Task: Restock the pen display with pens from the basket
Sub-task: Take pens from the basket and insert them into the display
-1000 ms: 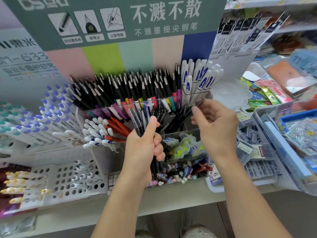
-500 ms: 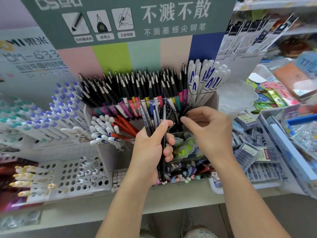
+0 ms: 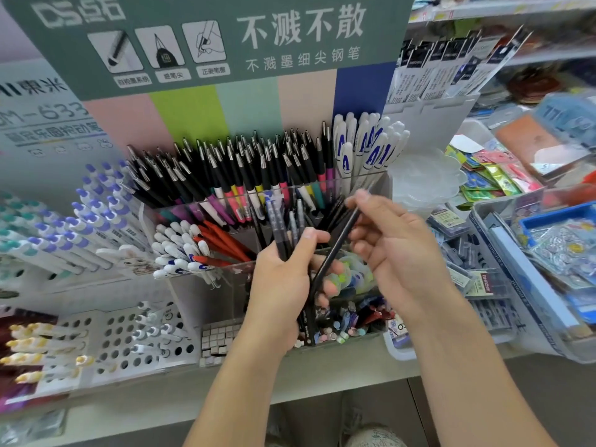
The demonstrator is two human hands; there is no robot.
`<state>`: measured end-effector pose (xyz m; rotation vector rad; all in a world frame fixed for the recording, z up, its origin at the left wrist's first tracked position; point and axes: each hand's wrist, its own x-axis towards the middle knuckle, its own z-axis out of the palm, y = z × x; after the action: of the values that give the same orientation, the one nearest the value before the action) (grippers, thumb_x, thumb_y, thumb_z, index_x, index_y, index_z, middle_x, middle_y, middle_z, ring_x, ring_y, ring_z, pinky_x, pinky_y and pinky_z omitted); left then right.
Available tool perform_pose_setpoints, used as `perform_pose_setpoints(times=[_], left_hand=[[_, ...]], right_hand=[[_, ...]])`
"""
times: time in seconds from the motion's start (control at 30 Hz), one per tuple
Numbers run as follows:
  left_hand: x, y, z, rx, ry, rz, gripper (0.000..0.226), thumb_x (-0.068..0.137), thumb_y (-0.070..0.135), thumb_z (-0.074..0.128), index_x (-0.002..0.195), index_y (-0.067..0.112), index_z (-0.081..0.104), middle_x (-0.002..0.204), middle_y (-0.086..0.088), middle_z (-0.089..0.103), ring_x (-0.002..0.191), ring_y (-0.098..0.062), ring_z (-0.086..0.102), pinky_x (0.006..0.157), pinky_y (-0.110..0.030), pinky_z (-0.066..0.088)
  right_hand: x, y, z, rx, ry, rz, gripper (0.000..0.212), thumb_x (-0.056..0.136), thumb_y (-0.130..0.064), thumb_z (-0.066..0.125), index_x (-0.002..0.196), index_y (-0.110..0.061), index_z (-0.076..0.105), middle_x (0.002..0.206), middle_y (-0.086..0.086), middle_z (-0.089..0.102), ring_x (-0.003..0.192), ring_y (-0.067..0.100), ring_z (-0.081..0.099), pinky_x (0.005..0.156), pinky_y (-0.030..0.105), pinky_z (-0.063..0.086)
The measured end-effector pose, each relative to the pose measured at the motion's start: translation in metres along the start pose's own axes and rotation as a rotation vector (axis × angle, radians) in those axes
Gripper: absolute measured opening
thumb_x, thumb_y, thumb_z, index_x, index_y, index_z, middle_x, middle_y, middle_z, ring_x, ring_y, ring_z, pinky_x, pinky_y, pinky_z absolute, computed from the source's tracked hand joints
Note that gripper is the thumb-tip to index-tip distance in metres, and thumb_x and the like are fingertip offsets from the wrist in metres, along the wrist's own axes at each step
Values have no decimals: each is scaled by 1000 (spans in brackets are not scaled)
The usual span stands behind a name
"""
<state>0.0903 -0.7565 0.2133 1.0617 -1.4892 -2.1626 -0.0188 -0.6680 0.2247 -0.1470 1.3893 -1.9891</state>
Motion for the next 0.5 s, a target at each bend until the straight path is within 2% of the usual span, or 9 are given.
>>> perform_pose_setpoints(times=[0.1,0.2,0.27,0.4,0.43,0.5], left_hand=[[5,-1,-10,-28,140,20,26,104,31,52,107,9,65,59,-2,61,40,-11,37,38,-23,29],[7,-1,-18,6,204,37,26,104,31,51,107,8,63,62,2,65,39,-11,33,38,-23,27],[6,0,-17,60,209,46,24,104,32,50,105,12,63,78,1,76,38,-12,36,39,-23,31],[4,-4,-13,124,172,51,22,103,36,53,103,17,65,97,6,78,42,-14,41,41,-24,36],[3,-5,-12,131,168,55,22,102,38,54,103,19,66,97,7,77,44,-15,42,42,-25,38],[2,-7,-12,132,187,73,22,100,41,56,100,23,68,85,8,74,46,-16,43,45,-28,38]], right_hand=[[4,-9,-10,10,135,-246,12,94,-17,66,89,-13,76,80,3,69,64,11,61,56,17,53],[8,-5,-17,-265,200,-453,10,97,-14,65,94,-15,75,78,0,71,68,14,66,64,24,58],[10,6,-19,-480,185,-543,11,95,-11,68,98,-19,75,83,-4,74,74,14,70,69,27,60],[17,31,-17,-771,158,-549,18,89,-12,75,103,-24,76,89,-16,74,82,2,70,80,22,58],[19,35,-16,-805,160,-539,16,88,-13,77,100,-23,76,87,-17,73,81,2,70,79,21,58],[23,42,-15,-832,172,-502,11,86,-14,79,96,-19,77,83,-15,73,78,2,69,77,23,57]])
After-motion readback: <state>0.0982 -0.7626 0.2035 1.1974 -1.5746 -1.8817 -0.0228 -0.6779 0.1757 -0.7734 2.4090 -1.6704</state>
